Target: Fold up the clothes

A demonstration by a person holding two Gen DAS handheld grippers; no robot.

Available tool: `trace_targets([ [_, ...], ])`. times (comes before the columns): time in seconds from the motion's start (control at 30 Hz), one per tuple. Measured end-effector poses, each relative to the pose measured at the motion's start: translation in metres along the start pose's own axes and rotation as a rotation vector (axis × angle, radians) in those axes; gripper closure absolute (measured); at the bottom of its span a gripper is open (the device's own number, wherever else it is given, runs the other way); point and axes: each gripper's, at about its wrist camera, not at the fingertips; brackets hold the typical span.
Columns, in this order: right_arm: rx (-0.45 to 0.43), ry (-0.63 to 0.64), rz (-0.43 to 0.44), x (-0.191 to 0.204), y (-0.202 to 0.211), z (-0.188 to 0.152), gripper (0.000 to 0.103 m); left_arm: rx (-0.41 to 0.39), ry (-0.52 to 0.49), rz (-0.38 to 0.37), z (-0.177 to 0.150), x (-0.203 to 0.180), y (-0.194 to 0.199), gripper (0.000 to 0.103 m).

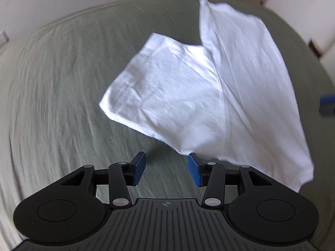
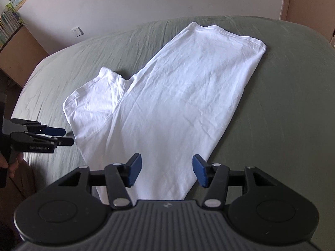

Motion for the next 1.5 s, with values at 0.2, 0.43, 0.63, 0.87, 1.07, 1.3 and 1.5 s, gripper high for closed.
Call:
trace_targets([
  [0.2,0.004,0.004,0.0,0.006,-0.002,-0.002,0.045,-0.064,0.142,-0.094,-0.005,0.026,0.0,0.053],
  [0.43,0.01,0.012,0.003,0.014,-0.005,-0.001,0.045,-0.193,0.358,-0.171,-0.007,0.06,-0.01,0.053],
  [0.63,0.015,0.013,-0.001,0.017,-0.009,0.001,0.045,-0.271,0.469,-0.216,-0.004,0.073,-0.024,0.052],
  [0.87,0.022,0.022,0.001,0.02,-0.011,0.0,0.045,-0.296,0.421,-0.176,0.001,0.066,-0.025,0.053],
  [1.07,0.021,0.017,-0.008,0.016,-0.011,0.0,0.045,-0.266,0.264,-0.116,0.007,0.047,-0.017,0.094],
  [1.3,0.022,0.007,-0.016,0.01,-0.012,0.001,0.045,-0.282,0.055,-0.069,0.024,0.008,0.006,0.096],
  [1.5,0.013,-0.008,-0.025,0.003,-0.01,0.004,0.045,-0.259,-0.142,-0.102,0.053,-0.048,0.029,0.095],
])
Point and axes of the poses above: each gripper's, at about its wrist camera, not at the fingertips, and y roughly against the way its jaws point, x to its left, z to its top, and after that the axes turned 10 degrees about -y, right-handed
